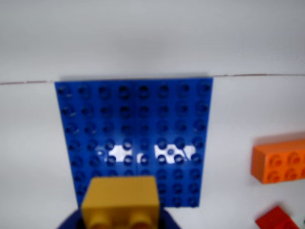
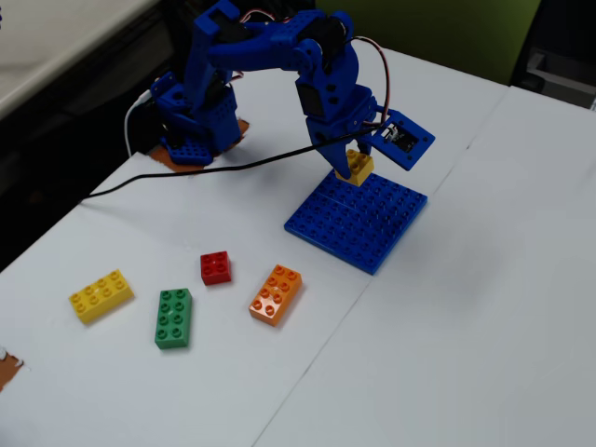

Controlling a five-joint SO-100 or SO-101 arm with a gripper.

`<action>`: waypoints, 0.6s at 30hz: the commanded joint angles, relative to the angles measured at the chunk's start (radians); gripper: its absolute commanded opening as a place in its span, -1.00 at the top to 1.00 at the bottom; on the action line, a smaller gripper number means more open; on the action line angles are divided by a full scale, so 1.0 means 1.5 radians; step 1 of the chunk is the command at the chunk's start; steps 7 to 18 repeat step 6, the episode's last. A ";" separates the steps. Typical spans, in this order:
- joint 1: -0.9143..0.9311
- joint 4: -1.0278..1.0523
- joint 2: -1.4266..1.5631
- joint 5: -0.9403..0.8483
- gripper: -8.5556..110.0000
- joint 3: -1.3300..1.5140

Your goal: Pick up the 2x2 yellow block and go up the 8x8 blue block.

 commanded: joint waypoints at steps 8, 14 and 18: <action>0.006 0.004 0.013 -0.007 0.86 -0.033; 0.006 0.004 0.013 -0.007 0.86 -0.033; 0.006 0.004 0.013 -0.007 0.86 -0.033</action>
